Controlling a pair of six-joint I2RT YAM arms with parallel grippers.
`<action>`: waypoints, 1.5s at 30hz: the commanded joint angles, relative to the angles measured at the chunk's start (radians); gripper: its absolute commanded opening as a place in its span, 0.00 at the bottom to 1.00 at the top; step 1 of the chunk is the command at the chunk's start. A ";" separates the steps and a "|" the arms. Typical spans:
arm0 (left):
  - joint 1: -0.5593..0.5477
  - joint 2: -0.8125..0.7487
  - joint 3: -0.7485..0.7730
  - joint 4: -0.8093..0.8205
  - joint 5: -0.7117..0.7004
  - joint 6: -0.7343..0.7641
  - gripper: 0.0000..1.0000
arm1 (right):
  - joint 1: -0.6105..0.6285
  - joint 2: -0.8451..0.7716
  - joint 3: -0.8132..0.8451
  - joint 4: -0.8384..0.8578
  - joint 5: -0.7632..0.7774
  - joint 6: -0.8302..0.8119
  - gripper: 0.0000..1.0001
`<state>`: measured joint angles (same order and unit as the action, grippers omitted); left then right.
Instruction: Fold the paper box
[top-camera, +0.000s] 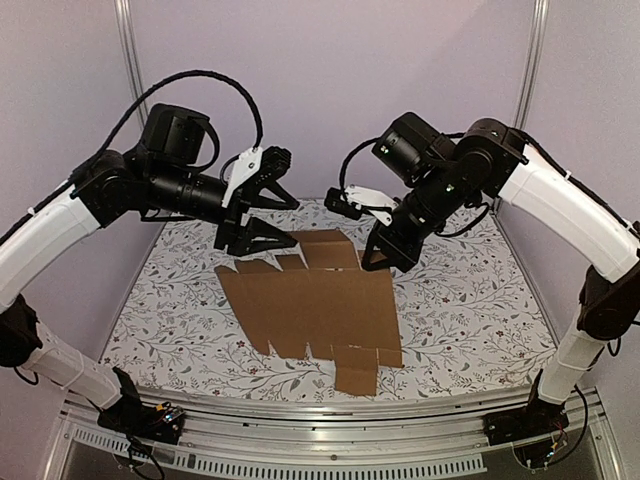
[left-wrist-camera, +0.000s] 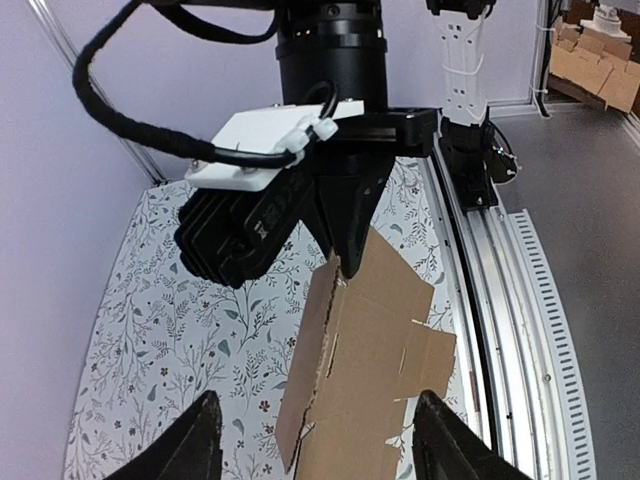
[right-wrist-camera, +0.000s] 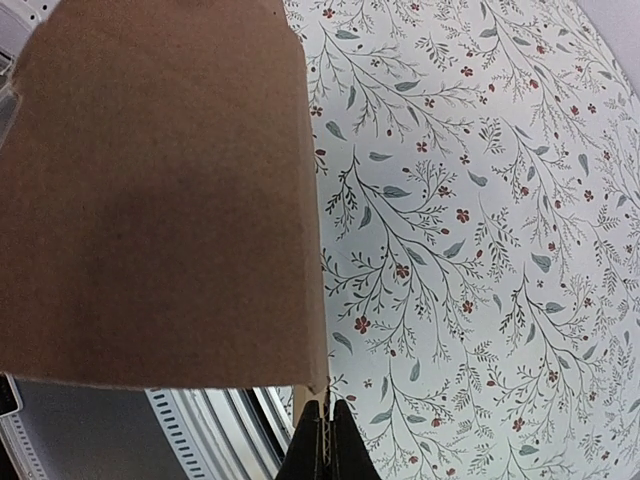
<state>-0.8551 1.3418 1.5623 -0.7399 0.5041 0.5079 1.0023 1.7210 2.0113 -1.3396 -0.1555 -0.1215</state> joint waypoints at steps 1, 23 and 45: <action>-0.019 0.058 0.042 -0.024 0.031 0.031 0.58 | 0.020 0.016 0.040 -0.066 -0.003 -0.014 0.00; -0.055 0.155 0.113 -0.119 -0.038 0.091 0.03 | 0.030 -0.001 0.053 -0.043 -0.006 -0.006 0.00; -0.061 -0.085 -0.186 0.271 -0.239 -0.163 0.00 | 0.041 -0.333 -0.302 0.208 0.269 -0.022 0.75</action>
<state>-0.9043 1.3186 1.4502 -0.6384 0.3222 0.4782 1.0359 1.4826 1.7939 -1.2438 0.0429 -0.1253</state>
